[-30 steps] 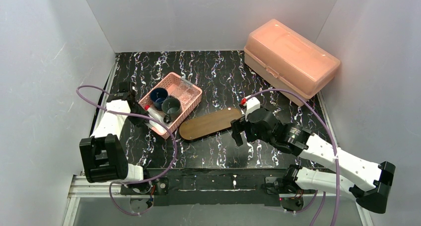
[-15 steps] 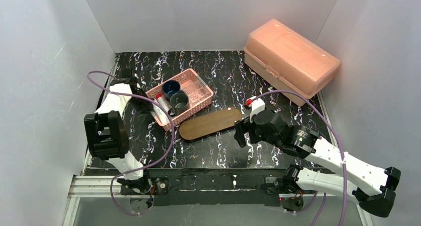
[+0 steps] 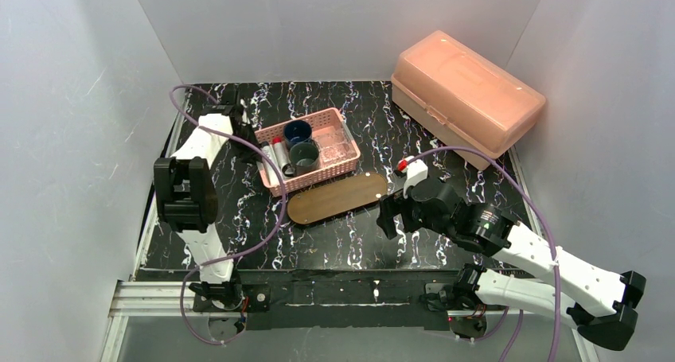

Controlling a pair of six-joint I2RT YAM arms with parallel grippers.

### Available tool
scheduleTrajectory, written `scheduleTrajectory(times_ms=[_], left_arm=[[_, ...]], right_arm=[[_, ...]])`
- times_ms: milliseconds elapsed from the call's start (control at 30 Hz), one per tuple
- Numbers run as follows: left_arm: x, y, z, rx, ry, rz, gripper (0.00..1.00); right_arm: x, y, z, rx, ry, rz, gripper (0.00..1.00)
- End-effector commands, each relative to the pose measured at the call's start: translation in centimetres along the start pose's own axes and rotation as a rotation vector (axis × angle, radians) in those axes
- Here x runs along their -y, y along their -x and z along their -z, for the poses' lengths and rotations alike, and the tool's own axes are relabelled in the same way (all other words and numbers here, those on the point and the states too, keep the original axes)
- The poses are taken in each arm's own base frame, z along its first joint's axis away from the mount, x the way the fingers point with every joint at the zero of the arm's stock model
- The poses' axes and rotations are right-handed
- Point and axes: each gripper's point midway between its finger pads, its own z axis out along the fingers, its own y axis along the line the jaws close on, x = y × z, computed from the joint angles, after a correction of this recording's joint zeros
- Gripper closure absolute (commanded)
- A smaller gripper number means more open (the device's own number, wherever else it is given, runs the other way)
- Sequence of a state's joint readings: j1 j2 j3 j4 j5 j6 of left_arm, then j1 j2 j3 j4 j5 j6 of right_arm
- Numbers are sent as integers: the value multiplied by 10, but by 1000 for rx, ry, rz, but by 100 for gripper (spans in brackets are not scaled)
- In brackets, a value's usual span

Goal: Prepare toiletry sets of a toothbrush and toothpaste on the tray

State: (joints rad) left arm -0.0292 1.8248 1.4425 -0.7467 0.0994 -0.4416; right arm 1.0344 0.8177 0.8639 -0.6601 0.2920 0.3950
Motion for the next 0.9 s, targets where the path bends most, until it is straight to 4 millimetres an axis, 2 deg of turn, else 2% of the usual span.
scheduleTrajectory(times_ms=[0, 333, 633, 867], left_arm=[[39, 14, 7, 29, -71, -94, 100], [81, 25, -14, 17, -89, -148, 100], [110, 46, -15, 61, -141, -233, 100], [127, 34, -20, 47, -164, -363, 100]], right_arm=[[0, -6, 1, -11, 5, -8, 0], [2, -10, 4, -18, 2, -13, 0], [4, -14, 1, -25, -6, -14, 0], [5, -16, -4, -38, -16, -9, 0]])
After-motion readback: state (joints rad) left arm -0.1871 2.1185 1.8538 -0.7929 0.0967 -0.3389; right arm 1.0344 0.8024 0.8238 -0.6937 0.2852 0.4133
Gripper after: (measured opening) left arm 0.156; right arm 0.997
